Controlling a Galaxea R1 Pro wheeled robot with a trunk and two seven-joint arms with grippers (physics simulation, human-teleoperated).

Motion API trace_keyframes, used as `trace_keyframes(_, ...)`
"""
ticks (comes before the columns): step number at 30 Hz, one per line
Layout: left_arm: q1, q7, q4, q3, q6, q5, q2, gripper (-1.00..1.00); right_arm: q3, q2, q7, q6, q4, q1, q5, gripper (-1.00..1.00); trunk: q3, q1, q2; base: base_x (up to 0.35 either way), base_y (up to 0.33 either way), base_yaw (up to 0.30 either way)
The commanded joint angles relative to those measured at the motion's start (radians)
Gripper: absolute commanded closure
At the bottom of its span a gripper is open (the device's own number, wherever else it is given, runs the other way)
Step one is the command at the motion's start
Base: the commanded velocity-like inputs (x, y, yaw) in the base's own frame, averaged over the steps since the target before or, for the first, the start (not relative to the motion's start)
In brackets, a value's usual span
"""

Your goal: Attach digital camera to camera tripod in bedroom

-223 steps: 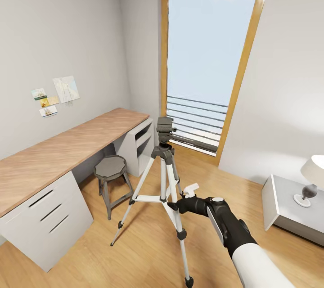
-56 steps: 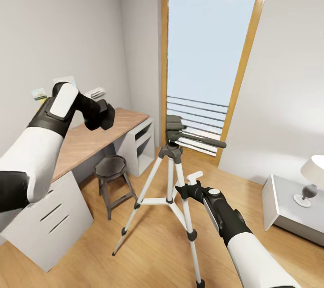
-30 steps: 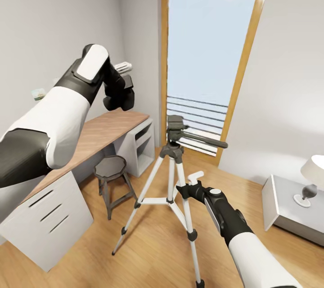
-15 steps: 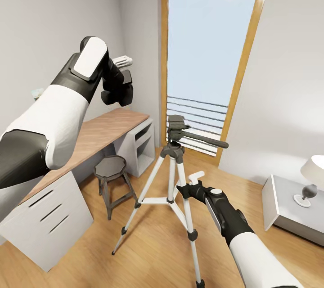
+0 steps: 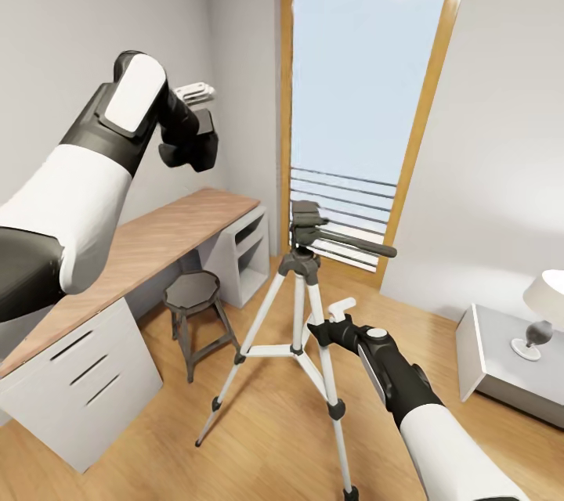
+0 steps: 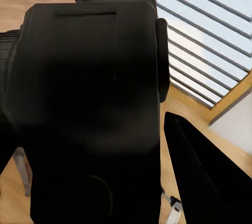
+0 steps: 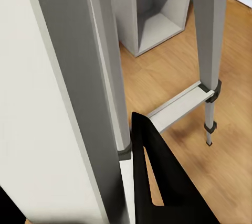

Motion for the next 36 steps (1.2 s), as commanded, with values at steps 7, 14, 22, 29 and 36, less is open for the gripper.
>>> trace_keyframes(7, -0.001, -0.471, -0.485, -0.332, -0.005, 0.017, 0.152, 1.0, -0.002, 0.0, 0.007, 0.005, 0.022, 0.0, 0.03, 1.0, -0.002, 0.001, -0.002, 0.0, 0.0, 0.0)
trace_keyframes(14, -0.001, -0.548, -0.484, -0.334, -0.013, 0.007, 0.164, 1.0, -0.002, 0.0, 0.007, 0.005, 0.022, 0.0, 0.03, 1.0, -0.002, 0.001, -0.002, 0.0, 0.0, 0.0)
trace_keyframes(22, -0.001, -0.568, -0.483, -0.336, -0.015, 0.01, 0.165, 1.0, -0.002, 0.0, 0.007, 0.005, 0.022, 0.0, 0.031, 1.0, -0.002, 0.001, -0.002, 0.0, 0.0, 0.0)
trace_keyframes(29, -0.001, -0.697, -0.471, -0.375, -0.018, 0.01, 0.164, 1.0, -0.002, 0.0, 0.007, 0.005, 0.022, 0.0, 0.031, 1.0, -0.002, 0.001, -0.002, 0.0, 0.0, 0.0)
trace_keyframes(36, -0.001, -0.909, -0.397, -0.412, -0.024, -0.011, 0.165, 1.0, -0.002, 0.0, 0.007, 0.005, 0.022, 0.0, 0.03, 1.0, -0.002, 0.001, -0.002, 0.0, 0.0, 0.0)
